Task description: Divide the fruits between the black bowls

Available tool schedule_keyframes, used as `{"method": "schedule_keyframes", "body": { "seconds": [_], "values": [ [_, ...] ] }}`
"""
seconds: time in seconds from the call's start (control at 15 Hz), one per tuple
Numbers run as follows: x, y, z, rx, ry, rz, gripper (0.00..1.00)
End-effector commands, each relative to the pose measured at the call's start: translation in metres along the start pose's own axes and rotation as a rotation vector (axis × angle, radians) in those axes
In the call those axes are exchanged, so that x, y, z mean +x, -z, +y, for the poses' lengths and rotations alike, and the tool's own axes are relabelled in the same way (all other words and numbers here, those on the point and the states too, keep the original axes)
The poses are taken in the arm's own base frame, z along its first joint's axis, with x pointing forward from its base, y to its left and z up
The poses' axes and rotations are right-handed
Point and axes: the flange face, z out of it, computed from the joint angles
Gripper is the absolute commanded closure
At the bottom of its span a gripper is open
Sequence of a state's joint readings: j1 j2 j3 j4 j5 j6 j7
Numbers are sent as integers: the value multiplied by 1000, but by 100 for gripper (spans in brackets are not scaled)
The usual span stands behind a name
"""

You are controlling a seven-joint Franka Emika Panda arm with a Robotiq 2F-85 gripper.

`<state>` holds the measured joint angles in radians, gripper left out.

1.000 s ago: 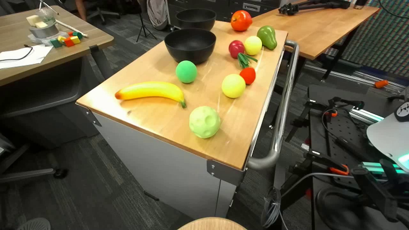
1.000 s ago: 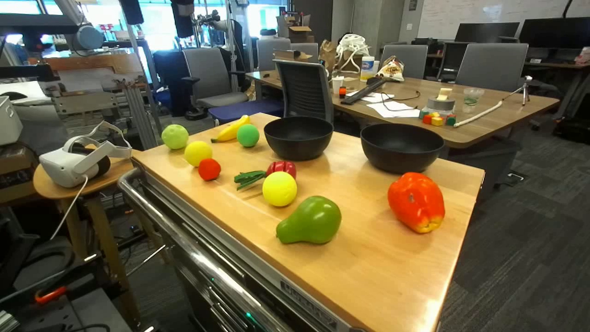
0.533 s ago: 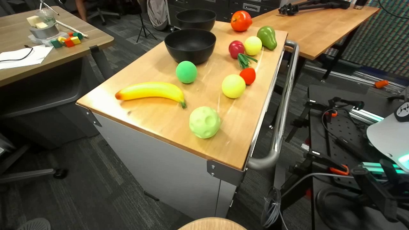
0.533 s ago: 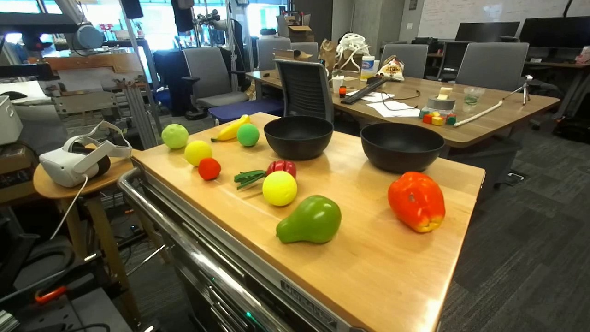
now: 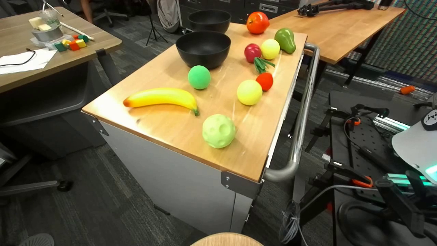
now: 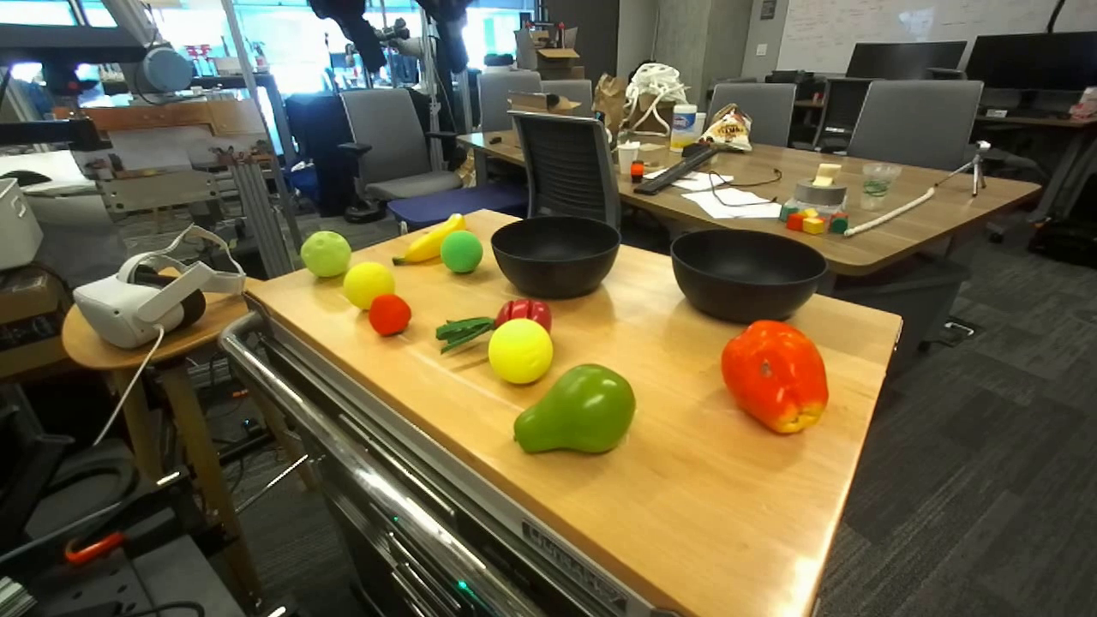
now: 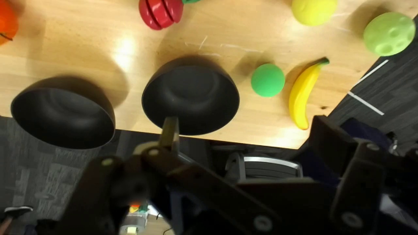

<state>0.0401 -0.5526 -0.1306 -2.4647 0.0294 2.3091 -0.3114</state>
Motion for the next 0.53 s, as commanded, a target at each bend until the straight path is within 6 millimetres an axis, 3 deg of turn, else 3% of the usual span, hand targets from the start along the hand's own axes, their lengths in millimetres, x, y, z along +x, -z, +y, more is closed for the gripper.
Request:
{"method": "schedule_keyframes", "body": {
  "seconds": [0.0,0.13,0.2,0.33,0.47],
  "values": [
    [37,-79,-6,15,-74,-78,0],
    [48,-128,-27,155,-45,-140,0],
    [21,-96,-17,81,-58,-118,0],
    [32,-133,-29,133,-53,-165,0],
    [32,-145,-28,85,-69,-187,0]
  ]
}}
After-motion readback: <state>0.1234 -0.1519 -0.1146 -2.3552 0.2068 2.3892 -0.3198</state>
